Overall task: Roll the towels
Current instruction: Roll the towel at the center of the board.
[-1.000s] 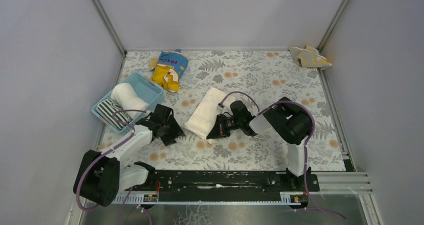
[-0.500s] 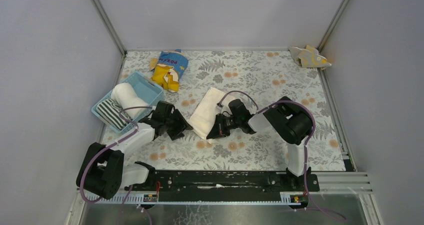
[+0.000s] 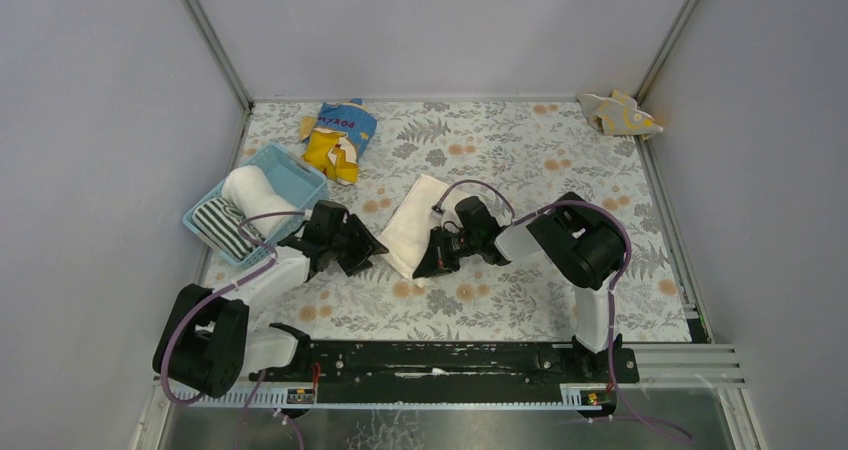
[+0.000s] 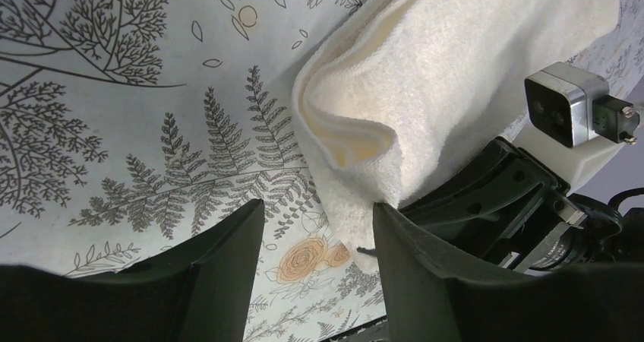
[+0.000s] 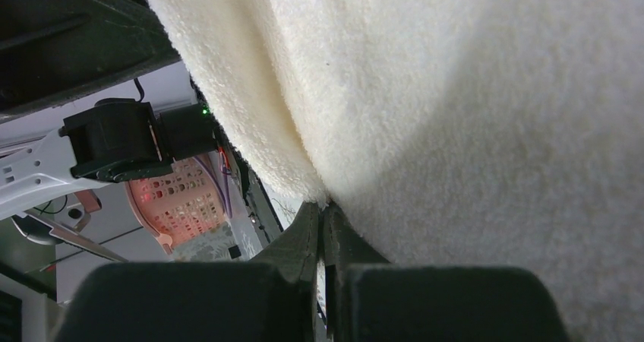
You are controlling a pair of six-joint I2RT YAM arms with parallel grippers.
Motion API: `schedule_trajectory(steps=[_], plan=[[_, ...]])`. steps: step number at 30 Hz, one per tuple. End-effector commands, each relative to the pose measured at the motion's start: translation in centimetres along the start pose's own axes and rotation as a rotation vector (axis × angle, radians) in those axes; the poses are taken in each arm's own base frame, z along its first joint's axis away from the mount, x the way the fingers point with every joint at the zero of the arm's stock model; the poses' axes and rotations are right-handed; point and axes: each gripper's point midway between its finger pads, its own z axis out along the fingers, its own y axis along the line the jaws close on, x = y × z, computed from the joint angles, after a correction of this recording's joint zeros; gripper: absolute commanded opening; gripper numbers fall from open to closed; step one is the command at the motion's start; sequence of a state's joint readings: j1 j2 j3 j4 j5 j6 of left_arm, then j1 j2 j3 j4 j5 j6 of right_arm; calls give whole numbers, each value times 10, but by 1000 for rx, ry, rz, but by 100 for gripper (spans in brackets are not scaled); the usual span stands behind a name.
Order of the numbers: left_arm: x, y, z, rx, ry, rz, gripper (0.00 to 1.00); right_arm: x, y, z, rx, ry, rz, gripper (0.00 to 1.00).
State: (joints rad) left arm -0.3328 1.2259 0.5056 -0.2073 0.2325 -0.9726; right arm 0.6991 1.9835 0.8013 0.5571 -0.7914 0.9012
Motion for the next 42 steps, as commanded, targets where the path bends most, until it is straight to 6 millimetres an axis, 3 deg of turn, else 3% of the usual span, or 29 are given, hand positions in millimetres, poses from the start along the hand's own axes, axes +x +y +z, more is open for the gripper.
schedule_trajectory(steps=[1, 11, 22, 28, 35, 42], plan=[[-11, -7, 8, 35, -38, -13, 54, -8, -2, 0, 19, -10, -19, 2], [-17, -1, 19, 5, -59, -20, 54, -7, -8, 2, 50, 13, -16, 3], [-18, 60, 22, -246, -113, -78, 51, -13, -6, -6, 125, 29, -99, 7], [-15, 74, 26, -303, -100, -77, 49, -20, 5, -14, 153, 37, -176, 17], [-16, 76, 24, -321, -105, -81, 47, -33, 28, -28, 218, 25, -353, 31], [-16, 76, 26, -332, -97, -89, 46, -27, 30, -27, 325, 31, -535, 40]])
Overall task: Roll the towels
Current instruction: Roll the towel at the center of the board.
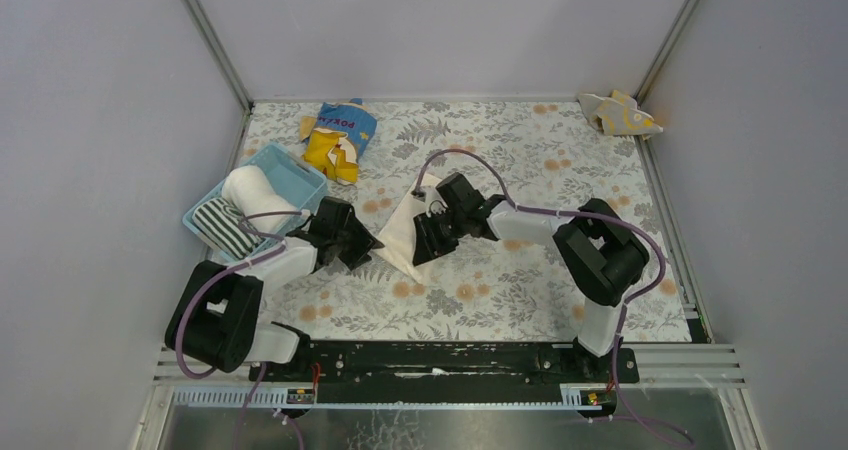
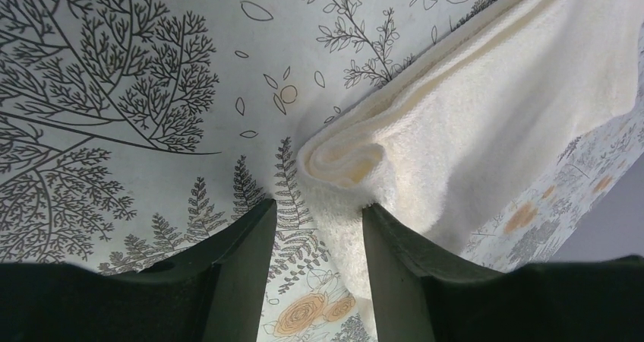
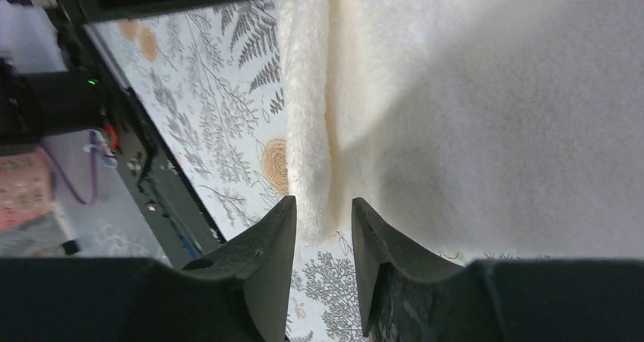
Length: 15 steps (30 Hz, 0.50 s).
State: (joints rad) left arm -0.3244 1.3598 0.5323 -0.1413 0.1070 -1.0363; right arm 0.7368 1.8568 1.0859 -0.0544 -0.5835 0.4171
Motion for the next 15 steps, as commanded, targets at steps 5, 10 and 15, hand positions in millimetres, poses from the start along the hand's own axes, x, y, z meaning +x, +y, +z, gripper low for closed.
schedule_trajectory(steps=[5, 10, 15], plan=[[5, 62, 8, -244, -5, -2, 46, 2, 23, -5, 155, -40, -326, 44], [6, 62, 8, -245, 1, -2, 45, -1, 25, -2, 270, -80, -467, 48], [6, 63, 8, -249, 0, 1, 45, 2, 20, 7, 338, -70, -532, 50]])
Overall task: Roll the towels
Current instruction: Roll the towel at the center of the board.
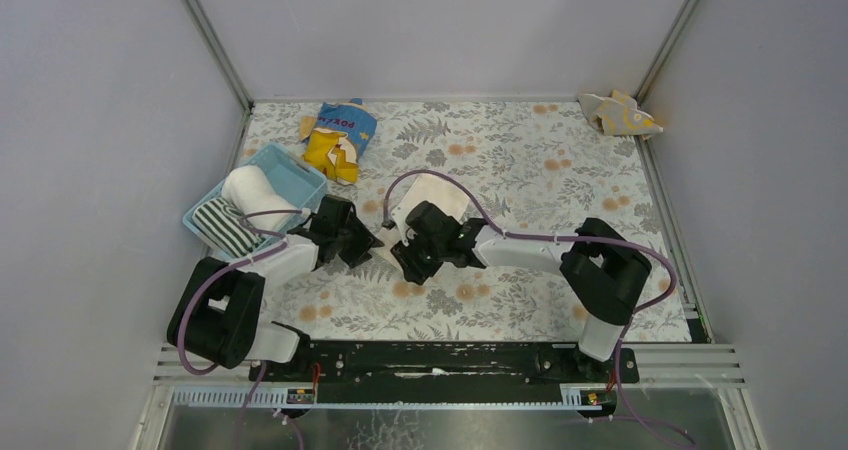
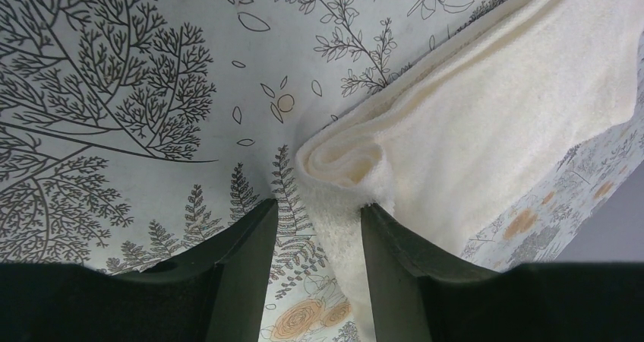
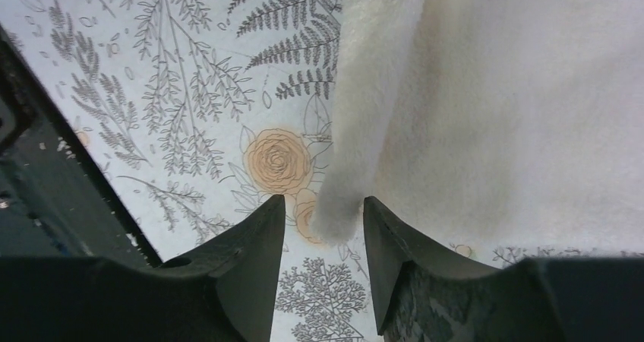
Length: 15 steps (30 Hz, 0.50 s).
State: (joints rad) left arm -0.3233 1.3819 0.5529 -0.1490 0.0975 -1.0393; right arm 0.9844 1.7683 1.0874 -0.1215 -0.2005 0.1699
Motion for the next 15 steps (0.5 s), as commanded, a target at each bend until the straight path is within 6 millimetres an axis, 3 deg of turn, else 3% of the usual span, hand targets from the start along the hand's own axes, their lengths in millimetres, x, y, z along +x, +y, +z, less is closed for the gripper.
schedule_trajectory(steps=[1, 7, 15], plan=[[9, 65, 6, -238, 6, 6, 45, -12, -13, 1, 112, -38, -96, 49], [9, 66, 6, -244, 5, 8, 45, -6, -15, 5, 122, -23, -89, 42], [8, 65, 6, -244, 4, 13, 45, -3, -5, 11, -12, 16, 18, 13]])
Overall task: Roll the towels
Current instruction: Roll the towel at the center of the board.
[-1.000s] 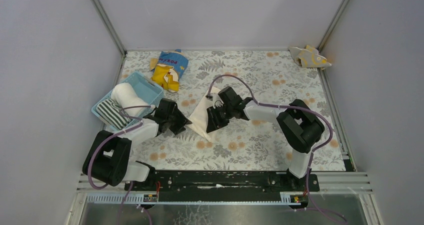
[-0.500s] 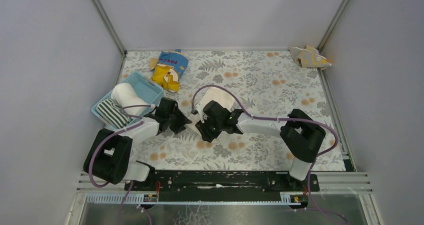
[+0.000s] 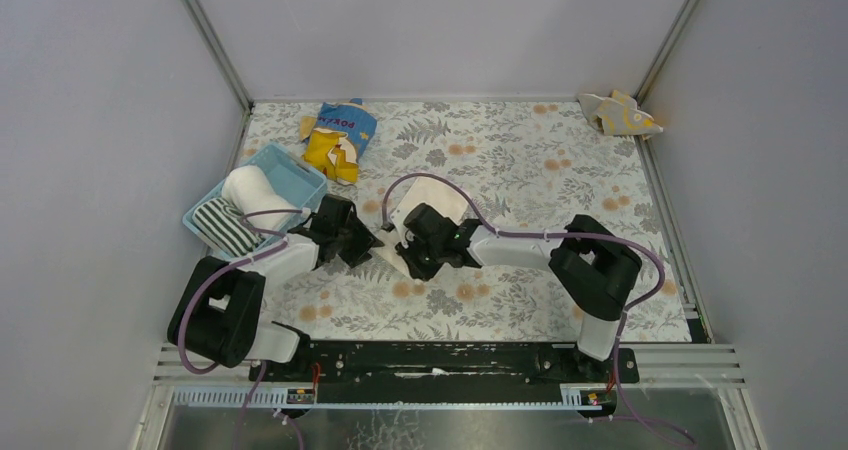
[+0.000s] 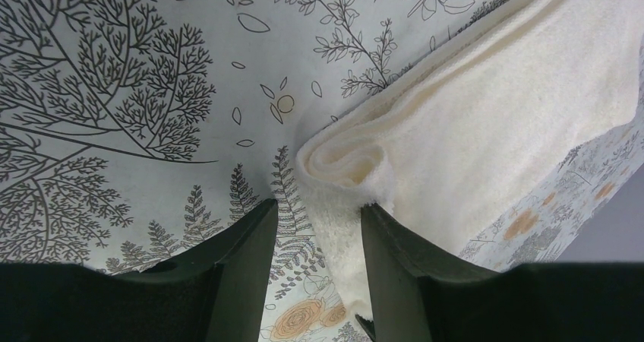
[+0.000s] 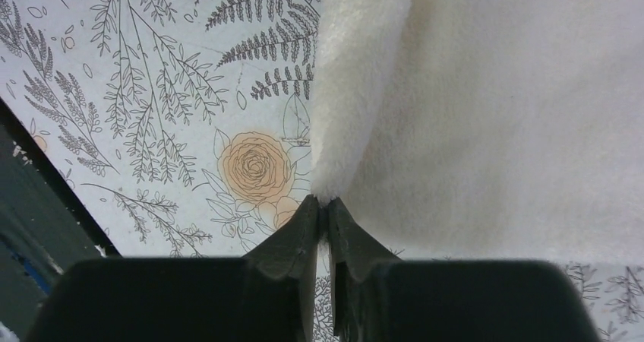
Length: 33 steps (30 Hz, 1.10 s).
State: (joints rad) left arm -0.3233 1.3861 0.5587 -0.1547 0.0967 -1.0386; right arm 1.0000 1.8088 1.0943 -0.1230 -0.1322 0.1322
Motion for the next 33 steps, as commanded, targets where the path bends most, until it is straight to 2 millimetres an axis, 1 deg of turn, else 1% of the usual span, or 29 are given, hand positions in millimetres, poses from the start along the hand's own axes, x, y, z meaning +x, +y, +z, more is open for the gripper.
schedule_trajectory(steps=[1, 5, 8, 11, 16, 20, 22, 25, 29, 31, 33], plan=[[8, 65, 6, -241, 3, 14, 45, -13, 5, -2, -96, -15, 85, 12], [7, 65, 6, -241, -1, 16, 45, -15, -1, -5, -185, -18, 200, 9], [7, 62, 8, -232, 4, 13, 46, -14, -8, -5, -248, -17, 288, 9], [8, 61, 11, -227, 13, 9, 46, -10, -10, -1, -299, 12, 353, 10], [8, 59, 12, -225, 13, 5, 48, 3, -24, 11, -321, 61, 488, 10], [7, 59, 14, -230, 12, 5, 48, 17, -37, 17, -275, 94, 546, 10], [6, 58, 15, -231, 13, 2, 47, 20, -41, 18, -254, 100, 553, 11], [5, 57, 16, -233, 11, -6, 44, 18, -46, 15, -220, 89, 536, 13], [6, 57, 17, -247, 19, -9, 36, 3, -49, 1, -180, 44, 458, 18], [6, 58, 18, -257, 22, -9, 35, -8, -46, -11, -153, 14, 383, 23], [5, 57, 19, -263, 25, -10, 35, -17, -44, -21, -84, -8, 288, 27]])
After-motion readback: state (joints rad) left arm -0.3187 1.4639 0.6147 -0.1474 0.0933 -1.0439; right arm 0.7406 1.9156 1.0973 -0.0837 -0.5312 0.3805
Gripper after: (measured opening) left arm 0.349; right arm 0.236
